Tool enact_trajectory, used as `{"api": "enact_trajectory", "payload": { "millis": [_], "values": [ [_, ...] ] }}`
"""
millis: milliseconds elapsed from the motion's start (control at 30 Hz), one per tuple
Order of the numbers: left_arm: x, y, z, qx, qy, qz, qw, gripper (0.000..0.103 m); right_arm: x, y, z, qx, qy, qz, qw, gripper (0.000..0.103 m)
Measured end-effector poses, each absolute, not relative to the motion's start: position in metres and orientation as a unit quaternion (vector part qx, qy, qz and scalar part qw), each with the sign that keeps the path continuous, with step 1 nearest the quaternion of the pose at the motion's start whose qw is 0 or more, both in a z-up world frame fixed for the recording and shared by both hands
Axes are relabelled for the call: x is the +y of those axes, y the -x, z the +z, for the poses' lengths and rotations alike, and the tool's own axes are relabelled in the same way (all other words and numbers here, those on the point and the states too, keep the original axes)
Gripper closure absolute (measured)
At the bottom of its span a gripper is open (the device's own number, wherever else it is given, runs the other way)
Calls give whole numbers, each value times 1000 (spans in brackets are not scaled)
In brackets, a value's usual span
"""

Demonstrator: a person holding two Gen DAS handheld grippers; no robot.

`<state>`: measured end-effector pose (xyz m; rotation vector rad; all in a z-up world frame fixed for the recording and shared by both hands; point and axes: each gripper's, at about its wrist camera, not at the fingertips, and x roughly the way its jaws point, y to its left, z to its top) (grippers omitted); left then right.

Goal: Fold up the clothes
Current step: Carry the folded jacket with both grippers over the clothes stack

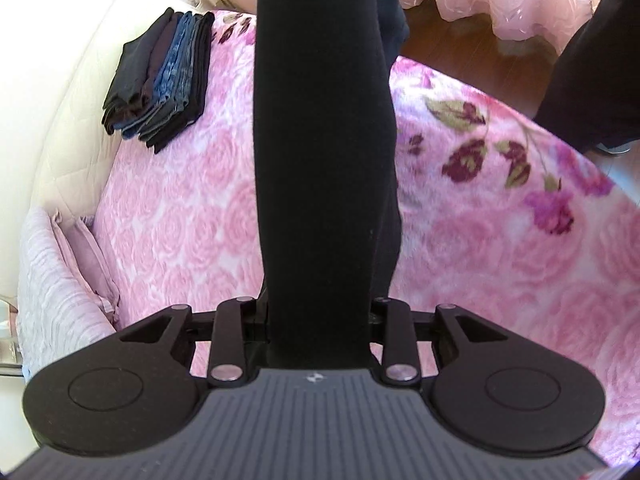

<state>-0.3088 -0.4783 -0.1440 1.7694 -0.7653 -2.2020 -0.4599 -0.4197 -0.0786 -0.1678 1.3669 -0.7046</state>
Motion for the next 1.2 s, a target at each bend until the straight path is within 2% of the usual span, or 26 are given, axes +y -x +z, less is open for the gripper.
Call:
{"api": "enact_trajectory", "payload": {
  "millis": [733,1000,1200],
  "values": [
    [-543,528,-114,-212,-644,-721,147,75,-513,676,-55,586,60,-299,751,70],
    [-593,567,-97,-248,-618,-734,137,75,-547,724,-35,591,57,-320,738,70],
    [-646,602,-62,-295,-582,-744,147,75,-589,759,5,586,68,-365,720,70]
  ]
}}
